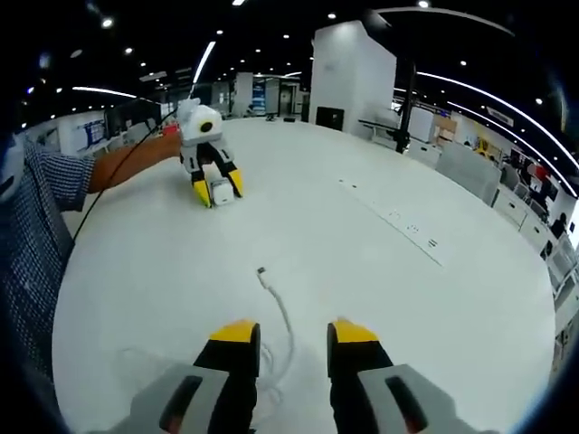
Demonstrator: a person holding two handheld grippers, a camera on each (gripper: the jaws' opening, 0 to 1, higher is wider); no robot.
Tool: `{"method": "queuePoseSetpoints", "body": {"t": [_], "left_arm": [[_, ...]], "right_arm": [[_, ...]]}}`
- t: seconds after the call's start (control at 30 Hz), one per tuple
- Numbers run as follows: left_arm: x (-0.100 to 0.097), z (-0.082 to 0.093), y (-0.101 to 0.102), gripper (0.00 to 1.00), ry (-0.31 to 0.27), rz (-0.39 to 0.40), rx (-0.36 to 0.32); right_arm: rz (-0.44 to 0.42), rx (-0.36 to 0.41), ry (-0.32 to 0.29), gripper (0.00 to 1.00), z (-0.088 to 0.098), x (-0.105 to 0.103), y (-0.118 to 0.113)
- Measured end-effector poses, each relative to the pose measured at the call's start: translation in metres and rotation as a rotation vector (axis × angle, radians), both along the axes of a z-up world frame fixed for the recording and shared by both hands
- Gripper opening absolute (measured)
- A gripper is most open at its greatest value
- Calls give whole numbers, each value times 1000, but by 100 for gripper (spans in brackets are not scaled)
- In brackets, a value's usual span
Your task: Plug the desk Type‑C cable into the charger adapter.
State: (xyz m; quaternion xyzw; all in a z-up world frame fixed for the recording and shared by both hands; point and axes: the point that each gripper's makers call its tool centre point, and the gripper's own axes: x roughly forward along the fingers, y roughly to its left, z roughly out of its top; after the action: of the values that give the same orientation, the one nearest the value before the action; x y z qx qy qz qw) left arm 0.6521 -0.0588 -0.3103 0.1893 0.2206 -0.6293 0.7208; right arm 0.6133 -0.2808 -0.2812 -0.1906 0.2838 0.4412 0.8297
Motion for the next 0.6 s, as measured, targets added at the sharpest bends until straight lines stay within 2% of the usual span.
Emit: {"method": "queuePoseSetpoints", "body": {"t": [0.43, 0.6], "left_arm": [[-2, 3, 5, 29, -23, -8, 67], [-5, 2, 4, 28, -27, -12, 73]], "right_arm": [[28, -18, 12, 32, -5, 1, 0], [37, -23, 14, 32, -7, 3, 2]]}}
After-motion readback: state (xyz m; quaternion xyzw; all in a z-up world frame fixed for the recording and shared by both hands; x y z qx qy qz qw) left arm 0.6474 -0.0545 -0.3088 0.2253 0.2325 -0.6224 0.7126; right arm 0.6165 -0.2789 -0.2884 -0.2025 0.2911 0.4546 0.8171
